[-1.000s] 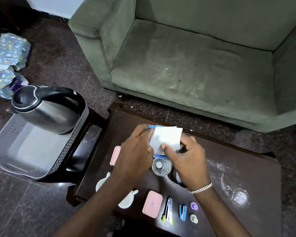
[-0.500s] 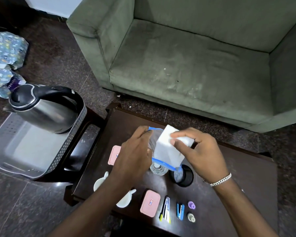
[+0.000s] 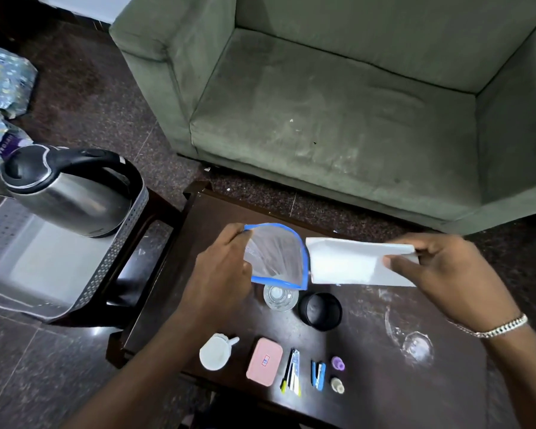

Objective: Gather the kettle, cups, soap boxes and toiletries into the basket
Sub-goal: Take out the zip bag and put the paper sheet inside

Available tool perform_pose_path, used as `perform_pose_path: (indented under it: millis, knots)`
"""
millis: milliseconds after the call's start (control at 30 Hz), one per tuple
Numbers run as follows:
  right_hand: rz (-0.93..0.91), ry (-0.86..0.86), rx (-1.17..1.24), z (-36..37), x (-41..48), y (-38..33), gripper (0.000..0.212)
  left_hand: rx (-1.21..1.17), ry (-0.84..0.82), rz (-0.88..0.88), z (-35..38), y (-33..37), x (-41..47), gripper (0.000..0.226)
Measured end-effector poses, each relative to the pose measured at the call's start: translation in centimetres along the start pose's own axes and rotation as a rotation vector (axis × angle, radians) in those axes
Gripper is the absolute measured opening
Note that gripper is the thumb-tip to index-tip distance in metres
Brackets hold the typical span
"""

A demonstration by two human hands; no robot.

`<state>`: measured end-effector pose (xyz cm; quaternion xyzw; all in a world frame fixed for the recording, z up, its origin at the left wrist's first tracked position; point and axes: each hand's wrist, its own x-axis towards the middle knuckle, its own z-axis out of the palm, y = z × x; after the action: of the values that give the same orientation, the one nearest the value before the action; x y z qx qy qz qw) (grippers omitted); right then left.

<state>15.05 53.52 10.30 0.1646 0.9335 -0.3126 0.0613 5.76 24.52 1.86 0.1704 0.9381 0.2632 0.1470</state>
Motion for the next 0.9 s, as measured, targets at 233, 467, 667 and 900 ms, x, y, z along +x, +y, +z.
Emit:
perform_pose_path:
  millis: [233, 467, 667, 900]
  knots:
    - [0.302, -0.082, 0.164, 4.9, -2.8, 6.0, 0.01, -0.047, 0.04, 0.009, -0.7, 0.1, -0.4, 0.051]
    - [0.4, -0.046, 0.065, 10.8, -3.9, 9.0, 0.031, -0.117, 0.091, 0.027, -2.0, 0.9, -0.3, 0.047]
    - [0.46, -0.083, -0.029, 14.6, -2.2, 9.9, 0.038, -0.159, 0.143, 0.077, -3.1, 1.8, -1.2, 0.045]
    - [0.472, -0.096, -0.174, 19.0, -1.3, 8.9, 0.006, -0.212, 0.113, 0.112, -3.9, 3.1, -1.8, 0.035]
